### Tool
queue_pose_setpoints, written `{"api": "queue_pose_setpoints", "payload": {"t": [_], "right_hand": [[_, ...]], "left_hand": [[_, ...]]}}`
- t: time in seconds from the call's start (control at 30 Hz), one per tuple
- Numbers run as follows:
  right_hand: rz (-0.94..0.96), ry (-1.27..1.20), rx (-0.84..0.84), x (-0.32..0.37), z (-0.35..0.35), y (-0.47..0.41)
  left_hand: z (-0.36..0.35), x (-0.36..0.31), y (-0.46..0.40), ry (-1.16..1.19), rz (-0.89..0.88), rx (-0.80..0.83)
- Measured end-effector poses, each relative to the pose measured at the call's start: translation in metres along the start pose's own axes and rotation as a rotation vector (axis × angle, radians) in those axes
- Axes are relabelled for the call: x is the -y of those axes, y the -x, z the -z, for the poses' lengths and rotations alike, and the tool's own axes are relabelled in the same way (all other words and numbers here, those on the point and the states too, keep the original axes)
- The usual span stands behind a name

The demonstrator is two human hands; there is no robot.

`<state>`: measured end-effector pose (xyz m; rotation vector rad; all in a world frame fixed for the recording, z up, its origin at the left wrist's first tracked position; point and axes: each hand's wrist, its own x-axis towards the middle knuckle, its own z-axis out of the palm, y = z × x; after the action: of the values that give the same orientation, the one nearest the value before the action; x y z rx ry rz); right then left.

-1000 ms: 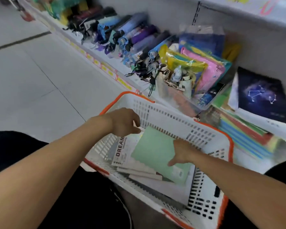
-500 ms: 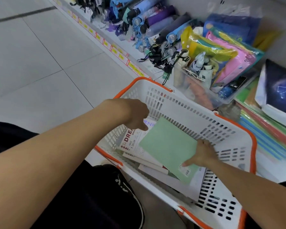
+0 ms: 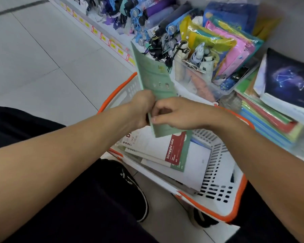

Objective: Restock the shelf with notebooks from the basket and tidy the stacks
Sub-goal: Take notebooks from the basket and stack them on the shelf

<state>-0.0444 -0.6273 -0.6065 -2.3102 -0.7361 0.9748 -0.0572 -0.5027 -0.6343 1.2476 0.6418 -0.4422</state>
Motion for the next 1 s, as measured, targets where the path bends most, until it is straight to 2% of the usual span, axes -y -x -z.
{"api": "queue_pose_setpoints", "payload": {"t": [0.07, 0.1, 0.13, 0.2, 0.27, 0.33, 0.43, 0.53, 0.6, 0.63, 0.77, 0.9, 1.0], "right_hand": [[-0.097, -0.261, 0.037, -0.026, -0.002, -0.017], [-0.143, -0.23, -0.011, -0.049, -0.006, -0.031], [-0.192, -0.042, -0.063, -0.072, -0.012, -0.044], [-0.293, 0.409, -0.036, -0.121, -0.048, -0.065], [-0.368, 0.494, 0.07, -0.159, -0.097, -0.072], [-0.355, 0.508, 0.069, -0.181, -0.133, -0.074], [-0.316, 0.54, 0.013, -0.191, -0.15, -0.078], [-0.274, 0.75, 0.045, -0.175, -0.146, -0.079], [-0.148, 0.85, -0.018, -0.165, -0.151, -0.075], [-0.124, 0.847, -0.021, -0.162, -0.152, -0.074], [-0.155, 0.503, -0.117, -0.147, -0.113, -0.071], [-0.121, 0.313, -0.392, -0.115, -0.037, -0.044], [-0.07, 0.158, -0.544, -0.065, 0.022, -0.001]], "left_hand": [[0.013, 0.003, 0.001, -0.085, -0.072, -0.116], [0.018, 0.004, 0.002, -0.121, -0.099, -0.151], [0.023, 0.005, 0.003, -0.137, -0.119, -0.162], [0.03, 0.003, 0.008, -0.148, -0.152, -0.177], [0.039, 0.003, 0.01, -0.154, -0.189, -0.196], [0.048, 0.001, 0.009, -0.152, -0.206, -0.237], [0.056, -0.003, 0.004, -0.18, -0.212, -0.32], [0.057, -0.005, 0.001, -0.197, -0.215, -0.358], [0.055, -0.008, 0.0, -0.206, -0.205, -0.361], [0.055, -0.009, -0.002, -0.204, -0.201, -0.362], [0.058, -0.016, 0.002, -0.143, -0.222, -0.406], [0.066, -0.029, 0.015, -0.077, -0.382, -0.478], [0.065, -0.042, 0.025, -0.097, -0.407, -0.491]]}}
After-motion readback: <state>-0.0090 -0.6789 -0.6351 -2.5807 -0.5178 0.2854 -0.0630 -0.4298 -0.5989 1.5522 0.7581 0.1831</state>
